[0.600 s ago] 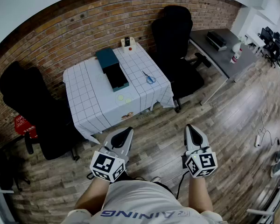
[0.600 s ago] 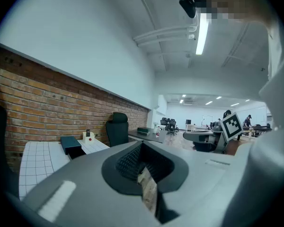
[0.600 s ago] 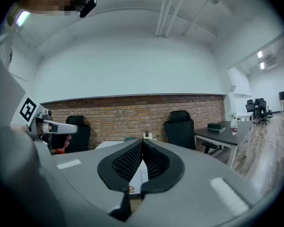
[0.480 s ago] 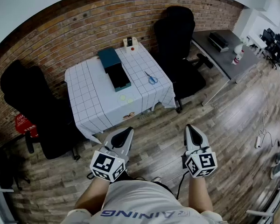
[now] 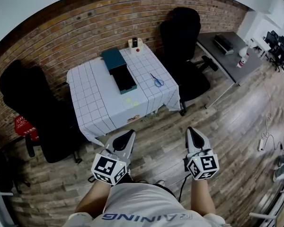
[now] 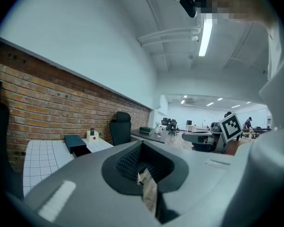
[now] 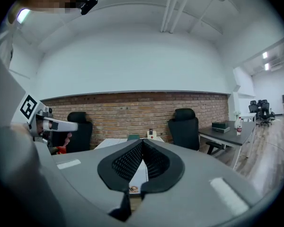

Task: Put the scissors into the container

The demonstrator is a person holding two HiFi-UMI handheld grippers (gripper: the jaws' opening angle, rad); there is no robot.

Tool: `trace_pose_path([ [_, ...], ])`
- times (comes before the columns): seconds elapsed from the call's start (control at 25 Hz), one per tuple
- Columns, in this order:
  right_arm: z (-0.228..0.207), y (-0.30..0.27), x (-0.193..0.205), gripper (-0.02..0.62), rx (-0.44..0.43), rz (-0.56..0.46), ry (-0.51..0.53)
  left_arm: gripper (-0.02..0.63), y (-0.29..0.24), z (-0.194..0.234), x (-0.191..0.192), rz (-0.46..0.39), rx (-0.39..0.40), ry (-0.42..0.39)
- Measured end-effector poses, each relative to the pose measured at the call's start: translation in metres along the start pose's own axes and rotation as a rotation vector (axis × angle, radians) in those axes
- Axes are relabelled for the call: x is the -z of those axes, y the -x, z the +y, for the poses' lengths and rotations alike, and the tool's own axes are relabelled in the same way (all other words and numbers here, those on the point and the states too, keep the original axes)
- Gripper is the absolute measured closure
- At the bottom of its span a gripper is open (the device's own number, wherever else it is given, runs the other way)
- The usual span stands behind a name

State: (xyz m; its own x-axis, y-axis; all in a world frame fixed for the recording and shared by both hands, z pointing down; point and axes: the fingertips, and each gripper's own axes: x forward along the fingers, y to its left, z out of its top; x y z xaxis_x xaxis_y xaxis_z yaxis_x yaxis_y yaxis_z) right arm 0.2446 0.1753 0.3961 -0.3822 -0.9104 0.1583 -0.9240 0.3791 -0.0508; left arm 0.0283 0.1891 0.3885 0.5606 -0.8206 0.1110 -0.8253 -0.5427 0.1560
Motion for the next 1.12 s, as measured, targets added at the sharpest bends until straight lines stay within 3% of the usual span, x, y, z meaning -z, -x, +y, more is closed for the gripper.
trace_pose_path([
  [0.32, 0.018, -0.023, 0.001, 0.580, 0.039, -0.012, -0.042, 0.604, 0.002, 0.039, 0.004, 0.005, 0.021, 0.023],
  [0.64, 0.042, -0.044, 0.012, 0.580, 0.128, 0.029, -0.028, 0.604, -0.001, 0.079, 0.013, 0.018, 0.102, 0.043],
  [0.84, 0.061, -0.062, 0.010, 0.580, 0.114, 0.058, 0.005, 0.604, -0.006, 0.103, 0.016, 0.028, 0.116, 0.067],
  [1.12, 0.041, -0.112, 0.017, 0.579, 0.102, 0.069, -0.029, 0.604, -0.032, 0.131, 0.022, 0.051, 0.089, 0.061],
])
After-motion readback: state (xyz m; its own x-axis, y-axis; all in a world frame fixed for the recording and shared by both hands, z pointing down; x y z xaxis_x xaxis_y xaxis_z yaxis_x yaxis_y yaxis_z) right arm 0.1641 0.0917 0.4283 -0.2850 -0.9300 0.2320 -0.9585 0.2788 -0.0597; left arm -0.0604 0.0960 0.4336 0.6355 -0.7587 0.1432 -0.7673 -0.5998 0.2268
